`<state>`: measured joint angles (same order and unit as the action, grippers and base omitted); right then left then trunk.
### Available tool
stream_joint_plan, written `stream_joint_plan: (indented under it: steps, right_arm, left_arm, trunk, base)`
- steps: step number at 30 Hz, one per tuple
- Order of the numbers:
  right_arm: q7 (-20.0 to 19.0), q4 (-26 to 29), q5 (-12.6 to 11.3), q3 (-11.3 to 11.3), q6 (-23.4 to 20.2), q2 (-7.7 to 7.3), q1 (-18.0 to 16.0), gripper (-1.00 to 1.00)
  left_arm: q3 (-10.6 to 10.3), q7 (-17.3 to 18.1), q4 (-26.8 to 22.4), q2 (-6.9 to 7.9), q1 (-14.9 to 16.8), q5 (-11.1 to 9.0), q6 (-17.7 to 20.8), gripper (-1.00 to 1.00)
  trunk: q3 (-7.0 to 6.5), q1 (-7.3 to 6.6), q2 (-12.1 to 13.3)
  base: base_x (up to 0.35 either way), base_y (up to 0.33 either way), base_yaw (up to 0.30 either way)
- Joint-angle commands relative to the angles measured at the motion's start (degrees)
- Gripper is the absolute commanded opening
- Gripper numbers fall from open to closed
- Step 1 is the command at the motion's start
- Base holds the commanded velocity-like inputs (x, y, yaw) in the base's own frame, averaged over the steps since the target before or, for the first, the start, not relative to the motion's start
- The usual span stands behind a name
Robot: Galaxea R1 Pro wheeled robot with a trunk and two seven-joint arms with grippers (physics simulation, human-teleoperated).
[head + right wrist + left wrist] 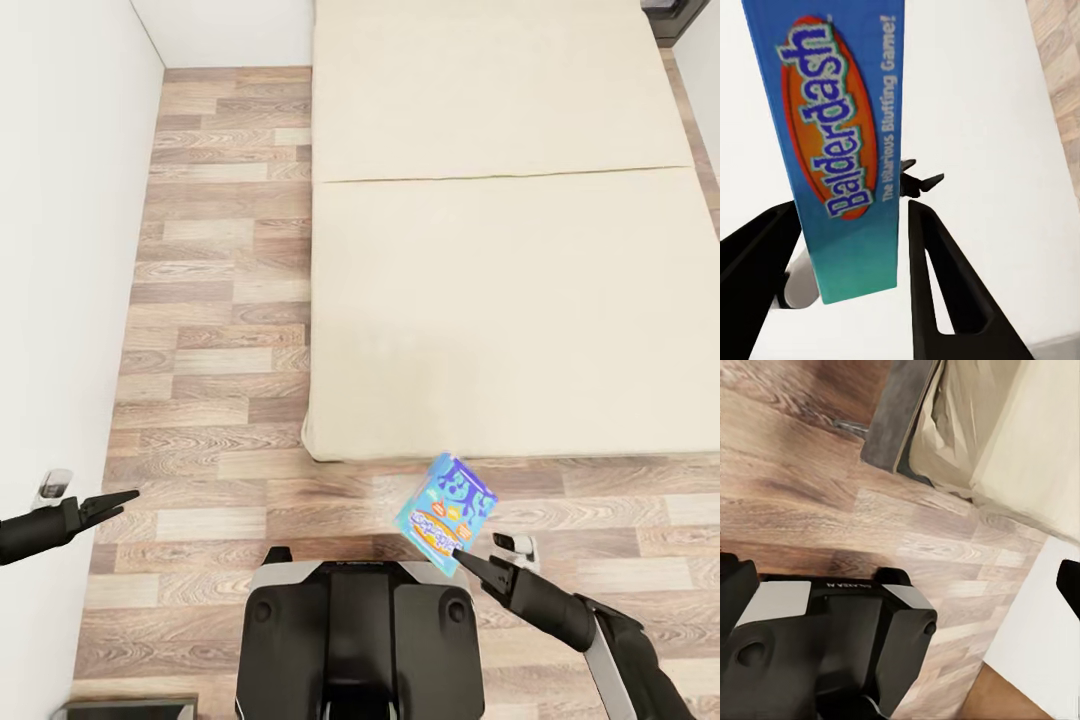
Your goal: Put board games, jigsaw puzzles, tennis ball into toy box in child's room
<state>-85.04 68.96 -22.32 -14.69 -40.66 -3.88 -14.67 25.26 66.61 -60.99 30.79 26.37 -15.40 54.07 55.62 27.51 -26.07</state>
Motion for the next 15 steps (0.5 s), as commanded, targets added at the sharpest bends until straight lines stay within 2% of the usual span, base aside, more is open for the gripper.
stream_joint_plan:
  steps: [1, 8, 15]
  right_arm:
    - [-0.29, 0.03, -0.09, -0.01, -0.04, 0.0, 0.18, -1.0]
    - [-0.88, -0.6, -0.22, 0.01, 4.14, 0.07, 0.75, -1.0]
    - [-1.08, -2.13, -0.15, -0.02, 5.24, 0.03, 0.85, -1.0]
  left_arm:
    - [-0.09, 0.09, 0.08, 0.02, -0.2, -0.1, 0.34, 1.0]
    - [-0.57, 0.03, 0.25, 0.0, -1.27, 0.0, 0.33, 1.0]
    - [-1.63, -0.07, 0.18, -0.1, -1.46, 0.02, 0.33, 1.0]
  trunk:
    - [-0.14, -0.19, 0.34]
    - [-1.4, -1.72, 3.15]
    - [-1.4, -1.72, 3.15]
  base:
    - [0.0, 0.0, 0.0]
    - [0.0, 0.0, 0.0]
    - [0.0, 0.0, 0.0]
